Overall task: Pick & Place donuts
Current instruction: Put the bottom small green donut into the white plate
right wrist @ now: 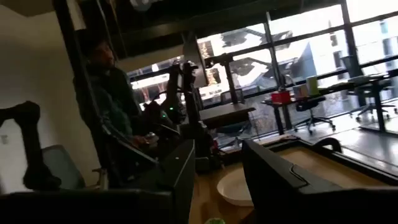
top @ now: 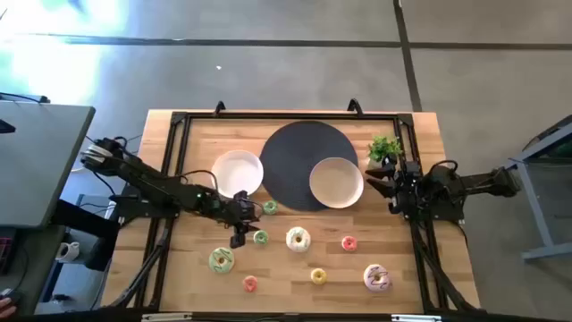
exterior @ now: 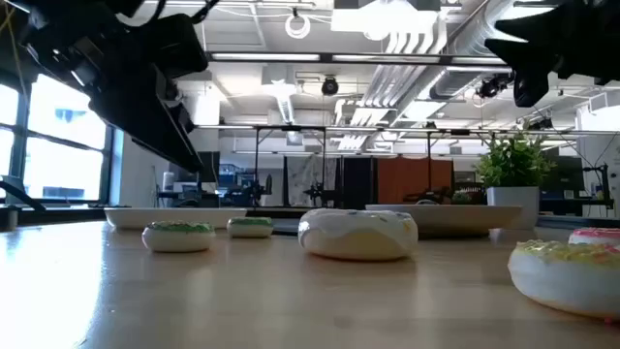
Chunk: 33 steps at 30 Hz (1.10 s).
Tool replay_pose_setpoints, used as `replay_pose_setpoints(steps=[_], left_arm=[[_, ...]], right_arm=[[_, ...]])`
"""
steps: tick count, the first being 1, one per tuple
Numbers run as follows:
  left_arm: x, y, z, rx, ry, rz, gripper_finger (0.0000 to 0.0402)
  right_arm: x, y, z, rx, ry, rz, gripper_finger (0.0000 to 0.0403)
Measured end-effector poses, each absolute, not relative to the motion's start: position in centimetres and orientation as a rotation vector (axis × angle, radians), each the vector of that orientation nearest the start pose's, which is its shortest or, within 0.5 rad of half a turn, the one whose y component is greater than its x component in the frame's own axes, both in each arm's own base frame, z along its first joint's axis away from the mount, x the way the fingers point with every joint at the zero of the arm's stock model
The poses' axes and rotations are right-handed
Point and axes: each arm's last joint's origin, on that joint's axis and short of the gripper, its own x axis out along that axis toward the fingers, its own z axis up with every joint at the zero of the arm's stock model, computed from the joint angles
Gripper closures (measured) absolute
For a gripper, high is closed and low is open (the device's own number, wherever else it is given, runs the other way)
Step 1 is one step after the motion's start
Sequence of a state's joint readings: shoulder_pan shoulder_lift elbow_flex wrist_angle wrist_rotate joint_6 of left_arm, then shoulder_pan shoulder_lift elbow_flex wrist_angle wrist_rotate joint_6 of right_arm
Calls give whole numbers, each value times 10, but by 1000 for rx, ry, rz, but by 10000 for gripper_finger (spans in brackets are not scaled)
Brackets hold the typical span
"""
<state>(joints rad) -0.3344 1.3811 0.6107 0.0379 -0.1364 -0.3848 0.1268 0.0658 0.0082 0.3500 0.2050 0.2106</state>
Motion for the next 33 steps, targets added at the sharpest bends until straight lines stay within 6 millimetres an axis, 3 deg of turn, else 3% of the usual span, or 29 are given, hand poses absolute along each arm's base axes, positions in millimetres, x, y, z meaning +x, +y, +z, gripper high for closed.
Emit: replay_pose_setpoints(steps=[5, 11, 17, 25, 33], left_arm=[[257, -86, 167, -183, 777, -72, 268], [258, -87, 168, -209, 780, -78, 268], [259, -87, 168, -250, 784, -64, 268], [263, -88, 146, -259, 864, -6, 268], [265, -89, 136, -291, 893, 6, 268]], right_arm=[[96, 7, 197, 296, -317, 0, 274], [96, 6, 197, 264, -329, -64, 274], [96, 6, 197, 357, -333, -50, 274], [100, 3, 191, 236, -248, -182, 274], [120, 8, 227, 132, -152, -125, 274]])
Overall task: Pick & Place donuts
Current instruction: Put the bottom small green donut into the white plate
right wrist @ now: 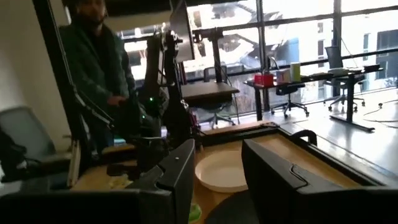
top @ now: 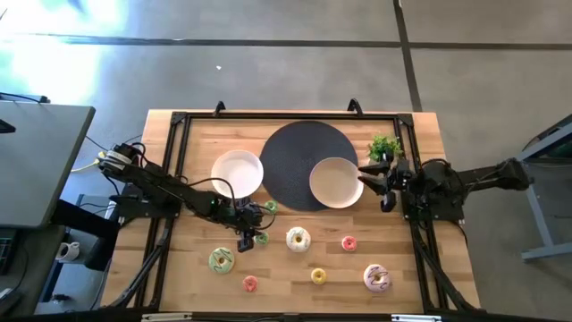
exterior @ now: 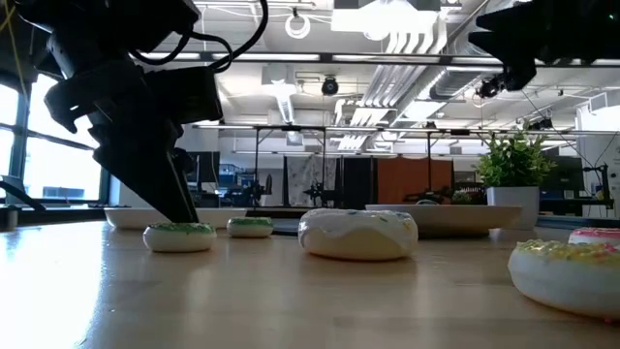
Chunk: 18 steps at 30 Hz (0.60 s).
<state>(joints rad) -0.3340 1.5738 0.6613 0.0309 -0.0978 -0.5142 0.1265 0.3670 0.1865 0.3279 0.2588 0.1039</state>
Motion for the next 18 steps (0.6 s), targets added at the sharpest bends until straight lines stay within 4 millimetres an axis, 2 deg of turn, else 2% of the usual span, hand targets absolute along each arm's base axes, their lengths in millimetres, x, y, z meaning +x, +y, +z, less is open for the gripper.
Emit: replay_pose_setpoints(steps=[3, 6, 12, 18], left_arm=[[265, -89, 136, -304, 896, 10, 268], [265, -89, 136, -311, 891, 1, 268], [267, -91, 142, -345, 862, -46, 268], [266, -90, 136, -320, 890, -20, 268]], right_arm=[[138, 10, 242, 78, -77, -130, 274], [161, 13, 244, 59, 54, -134, 274], [207, 19, 226, 19, 301, -127, 274], [244, 26, 211, -2, 433, -41, 274]])
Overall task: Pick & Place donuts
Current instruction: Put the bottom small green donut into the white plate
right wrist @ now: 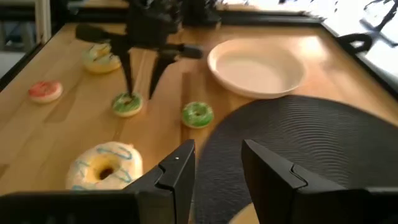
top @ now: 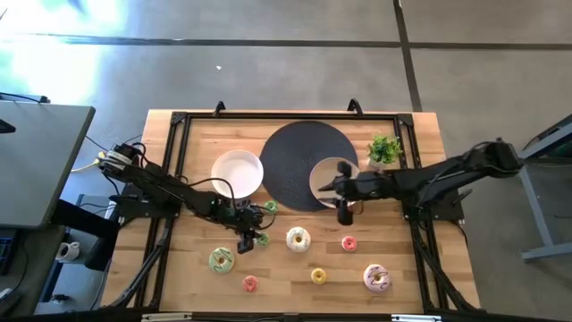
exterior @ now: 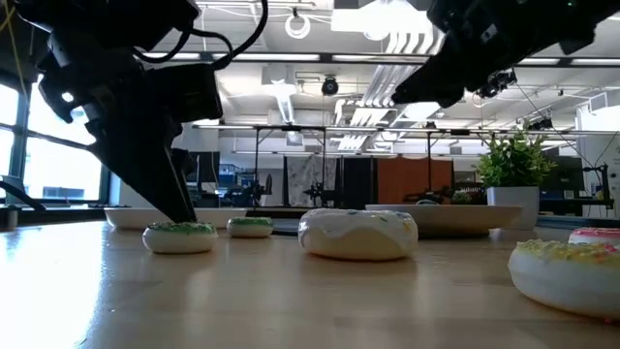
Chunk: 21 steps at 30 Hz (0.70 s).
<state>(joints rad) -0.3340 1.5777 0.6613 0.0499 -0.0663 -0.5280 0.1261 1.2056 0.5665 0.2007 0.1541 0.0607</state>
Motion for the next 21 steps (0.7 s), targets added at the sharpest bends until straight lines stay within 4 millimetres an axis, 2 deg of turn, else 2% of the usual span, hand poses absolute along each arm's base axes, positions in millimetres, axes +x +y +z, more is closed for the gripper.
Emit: replay_pose_setpoints(steps=[8, 10, 13, 15, 18, 21], left_arm=[[269, -91, 127, -306, 902, 2, 278], [269, -91, 126, -299, 904, -4, 300], [269, -91, 126, -296, 901, -4, 356], [268, -90, 130, -301, 890, 17, 388], [265, -87, 143, -325, 845, 50, 385], [257, -82, 166, -368, 779, 112, 388]], right_arm=[[276, 30, 199, -27, 516, -21, 274], [281, 31, 196, -28, 526, -25, 273], [284, 30, 195, -56, 529, -74, 273], [285, 29, 196, -78, 527, -113, 273], [285, 27, 198, -92, 516, -168, 273], [284, 27, 199, -92, 511, -170, 273]])
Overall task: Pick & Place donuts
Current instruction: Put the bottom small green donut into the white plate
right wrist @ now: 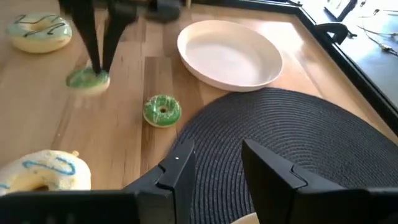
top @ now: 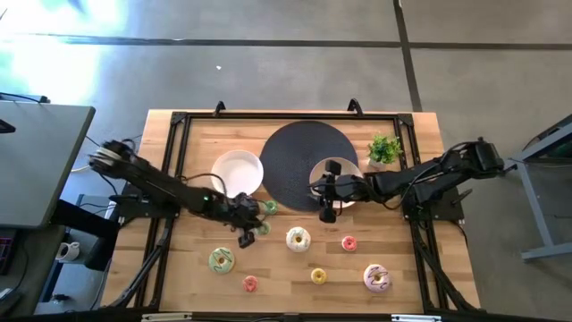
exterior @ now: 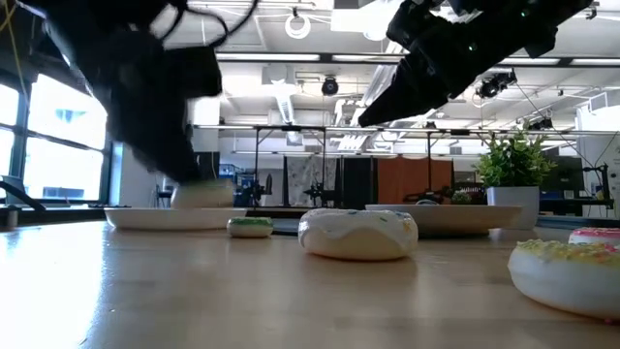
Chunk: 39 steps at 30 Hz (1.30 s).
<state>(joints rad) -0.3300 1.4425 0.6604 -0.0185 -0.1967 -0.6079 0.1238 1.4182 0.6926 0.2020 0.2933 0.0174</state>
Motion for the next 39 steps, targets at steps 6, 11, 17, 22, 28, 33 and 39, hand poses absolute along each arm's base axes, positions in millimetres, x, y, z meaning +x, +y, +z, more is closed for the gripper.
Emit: replay_pose_setpoints(steps=[6, 11, 17, 22, 28, 33, 39], left_arm=[[222, -44, 203, -377, 755, 374, 395], [203, -4, 206, -408, 833, 591, 399], [203, 32, 195, -453, 919, 698, 399], [207, 53, 184, -479, 960, 742, 399], [214, 73, 166, -486, 1018, 745, 397], [219, 83, 159, -461, 1031, 707, 354], [220, 84, 162, -440, 1002, 709, 268]], right_arm=[[288, 29, 196, -75, 505, -137, 274], [294, 29, 189, -76, 488, -137, 274], [303, 31, 182, -129, 456, -107, 274], [312, 33, 167, -255, 443, -52, 274], [324, 29, 158, -235, 364, 5, 274], [341, 23, 157, -188, 383, 18, 274], [373, 18, 155, -169, 435, 68, 274]])
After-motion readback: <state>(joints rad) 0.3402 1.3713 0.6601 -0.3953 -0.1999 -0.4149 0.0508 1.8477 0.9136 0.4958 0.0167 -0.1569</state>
